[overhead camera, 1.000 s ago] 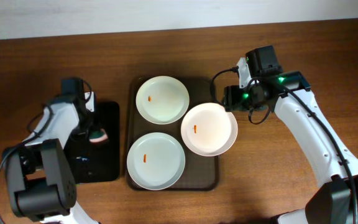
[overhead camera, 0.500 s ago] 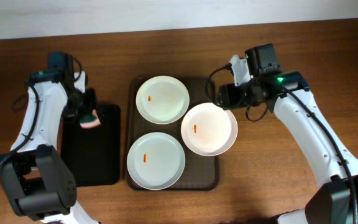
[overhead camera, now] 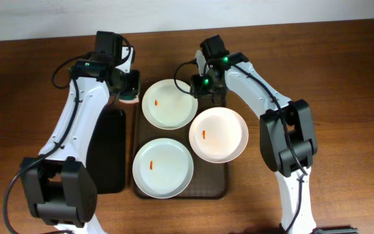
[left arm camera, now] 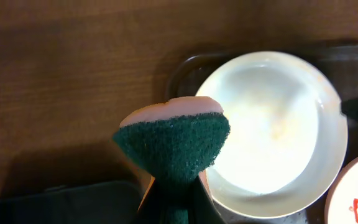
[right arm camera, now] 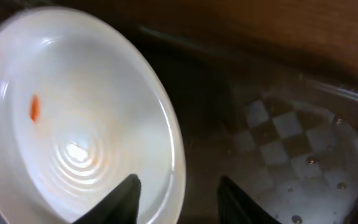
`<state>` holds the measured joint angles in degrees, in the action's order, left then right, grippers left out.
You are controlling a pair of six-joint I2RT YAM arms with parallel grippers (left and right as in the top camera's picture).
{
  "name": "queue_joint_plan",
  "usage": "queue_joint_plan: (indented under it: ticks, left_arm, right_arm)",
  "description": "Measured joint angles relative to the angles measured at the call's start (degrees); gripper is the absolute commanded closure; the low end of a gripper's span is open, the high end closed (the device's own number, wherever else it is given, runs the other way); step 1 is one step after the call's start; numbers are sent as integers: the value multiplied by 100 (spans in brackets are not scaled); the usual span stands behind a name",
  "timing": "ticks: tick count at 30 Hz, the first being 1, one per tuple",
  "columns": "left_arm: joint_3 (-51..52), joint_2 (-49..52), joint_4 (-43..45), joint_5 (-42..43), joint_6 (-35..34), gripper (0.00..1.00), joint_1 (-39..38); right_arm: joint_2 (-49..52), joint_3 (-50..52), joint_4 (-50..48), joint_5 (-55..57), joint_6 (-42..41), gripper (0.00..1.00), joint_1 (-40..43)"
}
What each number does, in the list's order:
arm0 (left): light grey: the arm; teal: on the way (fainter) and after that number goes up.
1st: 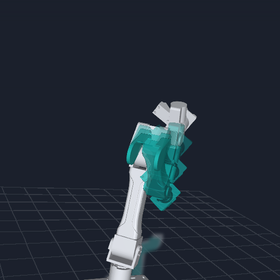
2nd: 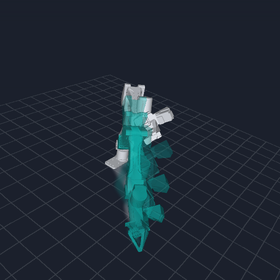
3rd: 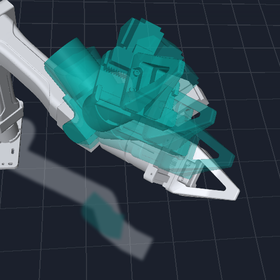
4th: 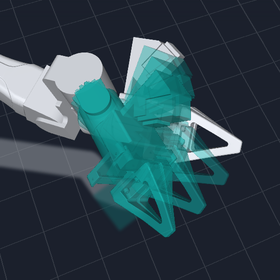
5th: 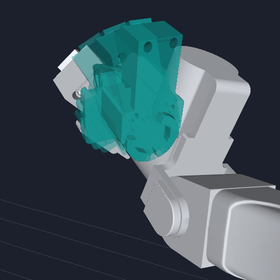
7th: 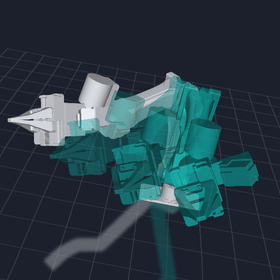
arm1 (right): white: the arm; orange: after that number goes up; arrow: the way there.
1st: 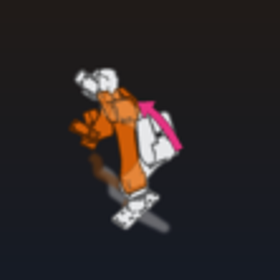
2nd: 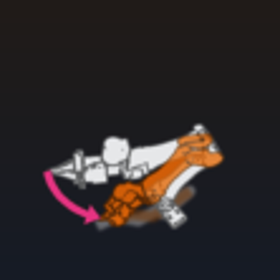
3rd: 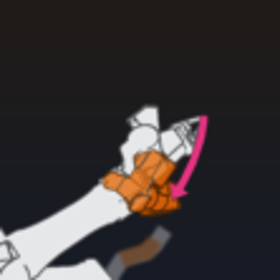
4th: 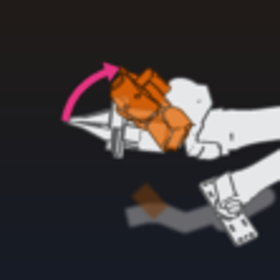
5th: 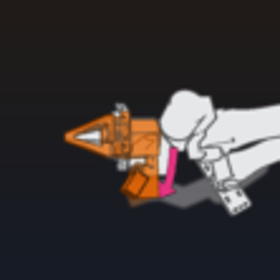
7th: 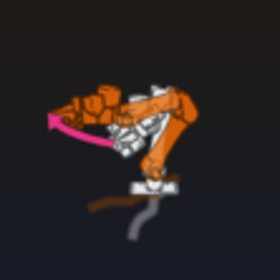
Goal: Clean dirty plates on tray and stack at the side
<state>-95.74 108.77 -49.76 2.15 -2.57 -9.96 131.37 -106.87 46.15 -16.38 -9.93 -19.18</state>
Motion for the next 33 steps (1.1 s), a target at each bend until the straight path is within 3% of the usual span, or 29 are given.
queue_joint_plan:
  ticks: [2,6,13,16,22,25,33]
  left_arm:
    - [-4,0,116,2,2,100,-44]
    - [-4,0,208,48,0,100,-55]
    - [-15,575,490,258,-31,100,-625]
    - [-15,1377,590,625,-378,100,-817]
    - [-118,1965,778,1300,-911,100,-835]
    - [-240,1987,411,739,-973,100,-892]
    - [-273,2024,122,-2194,-643,100,-1204]
  right_arm:
    - [146,-7,81,2,-7,75,0]
    - [282,-7,210,0,-17,96,-52]
    - [295,-28,315,186,-39,96,-105]
    - [295,-31,317,195,-39,96,-105]
    - [295,-39,361,260,-39,96,-92]
    - [295,-39,361,229,-81,96,-96]
    - [295,-61,448,83,-422,96,-216]
